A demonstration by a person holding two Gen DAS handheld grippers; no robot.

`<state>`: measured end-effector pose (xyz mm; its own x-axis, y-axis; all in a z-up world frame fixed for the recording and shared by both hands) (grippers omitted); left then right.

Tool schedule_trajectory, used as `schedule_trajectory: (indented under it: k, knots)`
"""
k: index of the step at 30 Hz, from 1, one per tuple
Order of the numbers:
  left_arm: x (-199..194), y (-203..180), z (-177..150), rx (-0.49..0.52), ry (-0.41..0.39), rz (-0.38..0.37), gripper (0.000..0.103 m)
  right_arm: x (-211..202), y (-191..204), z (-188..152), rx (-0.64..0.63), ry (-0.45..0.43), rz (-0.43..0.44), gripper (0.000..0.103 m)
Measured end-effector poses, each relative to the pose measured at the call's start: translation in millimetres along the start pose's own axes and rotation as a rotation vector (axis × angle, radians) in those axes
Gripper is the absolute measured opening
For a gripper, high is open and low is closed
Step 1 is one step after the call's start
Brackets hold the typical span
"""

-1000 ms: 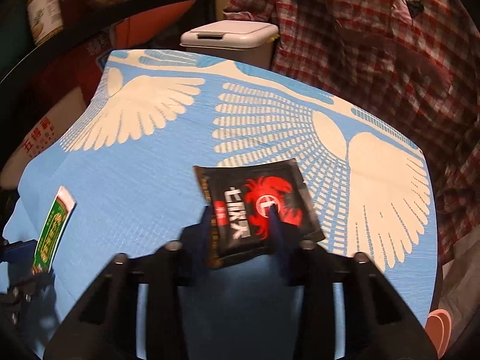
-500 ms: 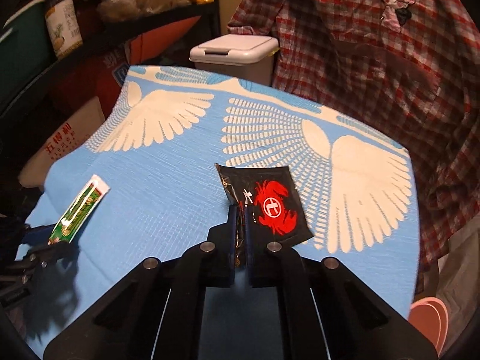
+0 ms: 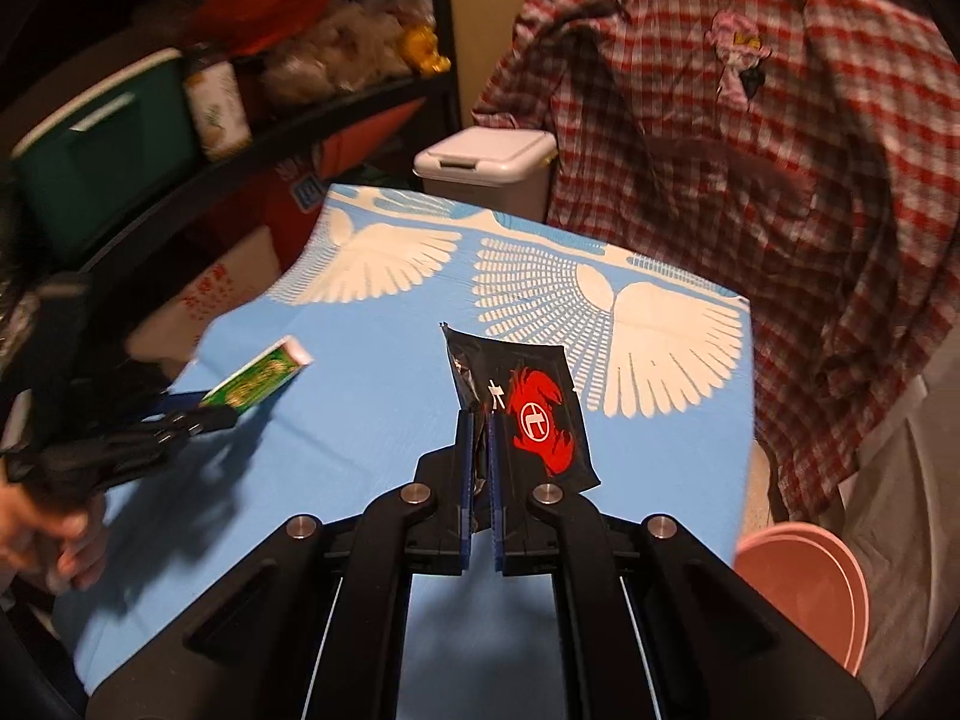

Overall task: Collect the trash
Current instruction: 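Lift and carry the toothpaste tube and sachet over the pink bin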

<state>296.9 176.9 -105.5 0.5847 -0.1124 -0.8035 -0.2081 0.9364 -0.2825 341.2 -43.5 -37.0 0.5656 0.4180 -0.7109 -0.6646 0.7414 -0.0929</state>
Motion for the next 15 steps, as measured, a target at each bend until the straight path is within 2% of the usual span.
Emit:
schedule_trajectory:
  k: [5,7,15]
  knots:
    - [-17.6,-9.8,2.6,0.002,-0.030,-0.019,0.018,-55.4,8.6,-13.7,0.006,-0.055,0.013,0.005]
    - [-21.8,-14.7,1.1,0.012,-0.036,-0.019,0.017,-73.4,6.8,-22.8,0.045,-0.070,0.030,0.005]
    - [-17.6,-32.0,-22.5,0.070,0.010,0.001,0.017,-102.5,0.5,-67.5,0.179,-0.123,0.056,0.005]
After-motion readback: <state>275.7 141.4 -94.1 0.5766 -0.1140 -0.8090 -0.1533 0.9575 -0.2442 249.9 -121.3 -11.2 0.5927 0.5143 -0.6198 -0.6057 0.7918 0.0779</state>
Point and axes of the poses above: each gripper's, at about its wrist camera, not at the fingertips, and x roughly the way its jaws point, y to its left, z to its top, the point moved 5 cm from there along x, roughly the way its jaws point, and after that the axes turned 12 degrees about -x, right-handed, at the moved point
